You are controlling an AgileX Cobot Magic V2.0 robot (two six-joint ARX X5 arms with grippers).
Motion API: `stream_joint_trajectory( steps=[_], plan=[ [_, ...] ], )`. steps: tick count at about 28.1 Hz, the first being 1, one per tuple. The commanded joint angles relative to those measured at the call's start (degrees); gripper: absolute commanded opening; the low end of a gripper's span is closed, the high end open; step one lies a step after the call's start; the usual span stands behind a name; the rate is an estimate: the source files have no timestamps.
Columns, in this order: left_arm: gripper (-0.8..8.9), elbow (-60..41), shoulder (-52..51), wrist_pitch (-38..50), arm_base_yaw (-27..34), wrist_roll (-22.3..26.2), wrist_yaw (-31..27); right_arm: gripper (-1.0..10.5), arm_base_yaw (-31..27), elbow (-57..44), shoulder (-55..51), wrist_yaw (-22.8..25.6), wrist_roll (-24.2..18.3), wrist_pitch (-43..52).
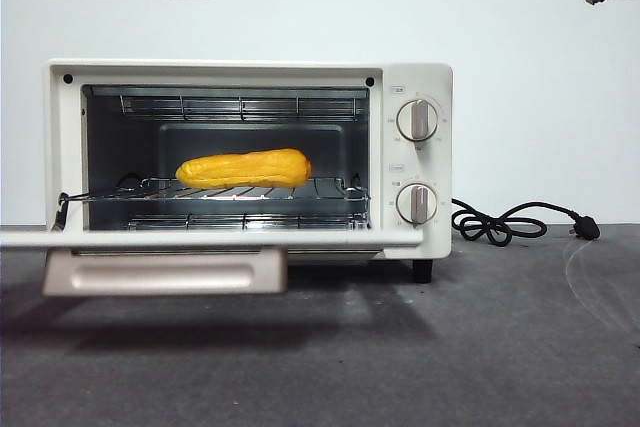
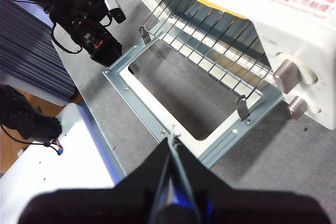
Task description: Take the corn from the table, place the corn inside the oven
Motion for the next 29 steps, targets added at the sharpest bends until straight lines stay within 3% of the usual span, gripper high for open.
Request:
stream_joint_trajectory(
  steps=[1,9,19,29],
  plan=[
    [-0.08,-0.13,-0.92,-0.37,0.07,0.70,4.92,-0.1,0.00,-0.04,0.33,-0.20,-0.59,-0.17],
    [-0.08,4.48,-8.09,-0.31,2.34,-2.49,5.86,-0.1,0.00,-0.04,0.35,-0.20,-0.59,-0.15],
    [-0.08,15.21,-15.98,5.49,2.75,-13.97,5.16,-0.1,0.00,-0.04,0.35,-0.20,-0.59,-0.17],
    [-0.08,17.64,-16.06,6.23,2.49,-15.04,0.17,-0.1,0.00,-0.04,0.35,-0.20,-0.59,-0.13]
  ],
)
